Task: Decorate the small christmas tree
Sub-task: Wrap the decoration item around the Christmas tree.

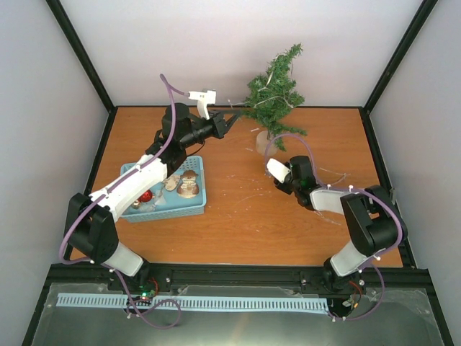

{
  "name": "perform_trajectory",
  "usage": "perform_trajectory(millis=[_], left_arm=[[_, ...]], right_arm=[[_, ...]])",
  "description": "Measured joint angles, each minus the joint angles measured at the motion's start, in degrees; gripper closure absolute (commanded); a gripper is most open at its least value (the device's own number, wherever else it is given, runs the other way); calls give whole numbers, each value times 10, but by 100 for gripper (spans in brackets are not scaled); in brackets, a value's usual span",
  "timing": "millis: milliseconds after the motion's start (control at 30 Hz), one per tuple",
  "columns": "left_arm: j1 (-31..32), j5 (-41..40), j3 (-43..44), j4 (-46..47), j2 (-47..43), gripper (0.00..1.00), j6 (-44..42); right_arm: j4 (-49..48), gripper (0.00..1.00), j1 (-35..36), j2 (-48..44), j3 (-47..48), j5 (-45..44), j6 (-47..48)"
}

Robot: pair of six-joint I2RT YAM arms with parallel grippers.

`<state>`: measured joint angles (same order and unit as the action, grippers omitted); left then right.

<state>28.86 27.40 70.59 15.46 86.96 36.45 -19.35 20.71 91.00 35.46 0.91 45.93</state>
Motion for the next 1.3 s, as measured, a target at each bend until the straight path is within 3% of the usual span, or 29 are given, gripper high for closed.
perform_trajectory(millis=[100, 233, 500, 833, 967, 1167, 1300], left_arm=[[0, -2, 1, -5, 0, 99, -3], [-2, -3, 1, -9, 0, 99, -5], [-31, -2, 2, -8, 6, 99, 5], [-73, 12, 2, 5, 42, 99, 32], [-82, 21, 4, 17, 57, 99, 40], [-96, 28, 12, 25, 90, 99, 48], [-96, 32, 23, 26, 110, 90, 48]], right_arm=[[-13, 83, 0, 6, -3, -7, 16], [-41, 97, 0, 1, -24, -5, 23], [-81, 97, 30, -89, -92, -4, 12], [-106, 97, 57, -303, -102, -5, 17], [-30, 97, 57, -358, -19, 4, 26], [88, 97, 57, -353, 157, 24, 43], [151, 97, 57, -314, 250, 25, 58]])
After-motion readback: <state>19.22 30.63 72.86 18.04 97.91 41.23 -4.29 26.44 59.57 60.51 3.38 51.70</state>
